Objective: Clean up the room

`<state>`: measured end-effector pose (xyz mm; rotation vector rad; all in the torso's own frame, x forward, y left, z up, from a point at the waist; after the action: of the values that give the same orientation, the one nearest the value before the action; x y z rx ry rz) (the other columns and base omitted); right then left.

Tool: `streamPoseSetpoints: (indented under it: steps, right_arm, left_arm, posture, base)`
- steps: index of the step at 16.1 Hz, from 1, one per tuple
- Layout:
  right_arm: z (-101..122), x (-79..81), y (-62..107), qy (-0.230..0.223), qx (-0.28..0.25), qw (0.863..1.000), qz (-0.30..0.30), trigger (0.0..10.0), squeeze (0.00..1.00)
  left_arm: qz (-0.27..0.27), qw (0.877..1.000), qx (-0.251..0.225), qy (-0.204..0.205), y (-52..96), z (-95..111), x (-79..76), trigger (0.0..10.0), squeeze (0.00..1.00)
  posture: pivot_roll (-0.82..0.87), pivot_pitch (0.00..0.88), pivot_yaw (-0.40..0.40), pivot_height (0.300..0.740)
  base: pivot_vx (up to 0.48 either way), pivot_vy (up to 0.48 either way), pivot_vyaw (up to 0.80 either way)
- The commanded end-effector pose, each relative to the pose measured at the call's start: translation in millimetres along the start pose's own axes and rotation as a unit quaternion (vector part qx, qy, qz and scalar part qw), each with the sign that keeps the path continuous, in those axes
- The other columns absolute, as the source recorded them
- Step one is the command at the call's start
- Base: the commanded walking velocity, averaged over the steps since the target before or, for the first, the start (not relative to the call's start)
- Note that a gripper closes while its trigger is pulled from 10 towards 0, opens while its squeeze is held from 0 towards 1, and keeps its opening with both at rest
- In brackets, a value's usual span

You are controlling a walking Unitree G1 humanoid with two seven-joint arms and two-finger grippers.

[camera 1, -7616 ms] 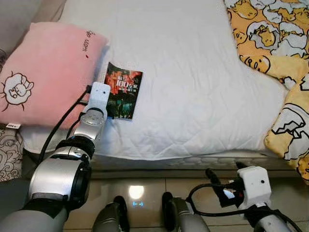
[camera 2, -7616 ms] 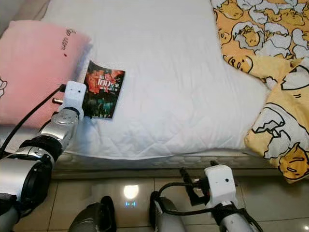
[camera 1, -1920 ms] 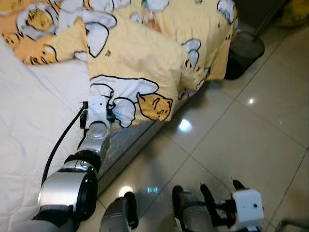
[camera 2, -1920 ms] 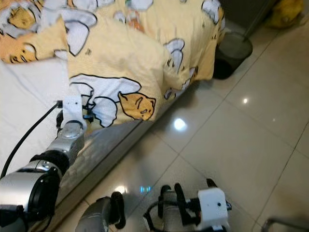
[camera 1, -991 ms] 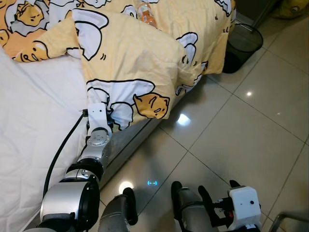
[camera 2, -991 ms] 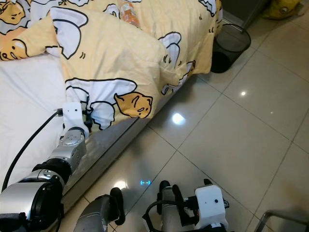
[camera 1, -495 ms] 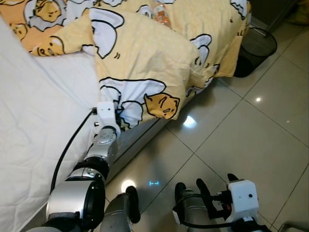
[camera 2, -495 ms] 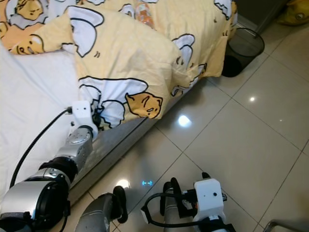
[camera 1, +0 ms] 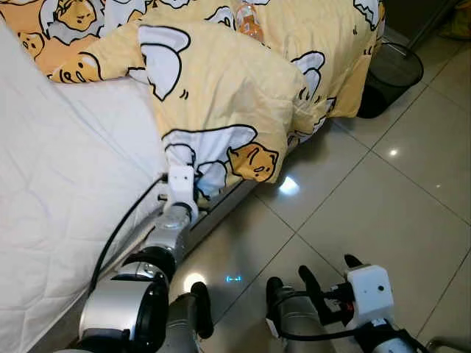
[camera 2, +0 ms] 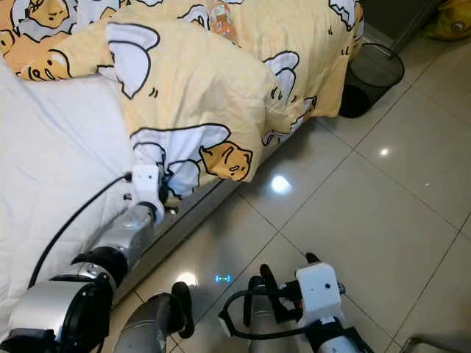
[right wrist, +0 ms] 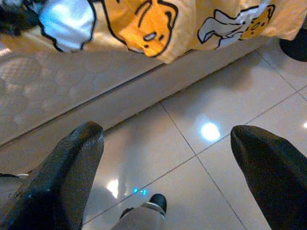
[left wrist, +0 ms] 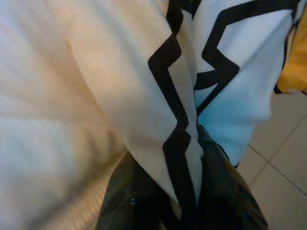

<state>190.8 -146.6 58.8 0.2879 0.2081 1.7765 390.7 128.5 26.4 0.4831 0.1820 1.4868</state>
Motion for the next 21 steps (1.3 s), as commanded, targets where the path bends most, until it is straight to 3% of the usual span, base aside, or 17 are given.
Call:
streamPoseSetpoints:
  steps: [1,4,5,12,16,21]
  right_arm:
    - [-7,-8.7,2.4,-0.002,0.016,1.0,-0.002,10.0,0.0]
    - [-6,-12.4,-0.9,0.0,0.016,1.0,0.004,10.0,0.0]
    - [-6,-12.3,-0.9,0.0,0.016,1.0,0.005,10.0,0.0]
    - [-13,-7.9,1.9,-0.005,0.03,0.999,0.011,10.0,0.0]
    - [-16,-8.1,2.3,-0.006,0.035,0.999,0.012,10.0,0.0]
    - [-20,-5.9,5.0,-0.006,0.042,0.999,0.016,10.0,0.0]
  left_arm:
    - [-0.017,0.999,0.041,-0.008,5.1,-27,-8.9,0.0,0.0]
    - [-0.019,0.999,0.043,-0.013,5.7,-29,-12.6,0.0,0.0]
    - [-0.018,0.999,0.046,-0.005,5.8,-29,-13.3,10.0,0.0]
    - [-0.026,0.998,0.027,-0.043,6.7,-28,-14.3,10.0,0.0]
    - [-0.026,0.999,0.024,-0.04,7.6,-30,-13.3,10.0,0.0]
    - [-0.033,0.998,0.029,-0.038,9.8,-36,-20.1,10.0,0.0]
  posture:
    - [-0.24,0.323,-0.012,0.736]
    - [-0.24,0.323,-0.012,0.736]
    - [-0.23,0.327,-0.014,0.736]
    - [-0.23,0.332,-0.014,0.736]
    - [-0.23,0.335,-0.019,0.736]
    - [-0.23,0.336,-0.021,0.736]
  base:
    - [0.0,0.0,0.0]
    - [0.0,0.0,0.0]
    - [0.0,0.0,0.0]
    - [0.0,0.0,0.0]
    - [0.0,0.0,0.0]
    - [-0.283,0.0,0.0]
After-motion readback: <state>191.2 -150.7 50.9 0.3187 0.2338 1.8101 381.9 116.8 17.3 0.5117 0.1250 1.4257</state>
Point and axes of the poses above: a point about 5 cm out from each wrist's last joint towards the gripper, its own y axis pointing back from the gripper into the wrist, its own z axis along the axis of the wrist's last joint, x = y × z, the point moved 5 cm from there along -y, pointing out of the wrist towards the gripper, and after that the axes turned 9 degrees about -y, right-handed, at the moved point
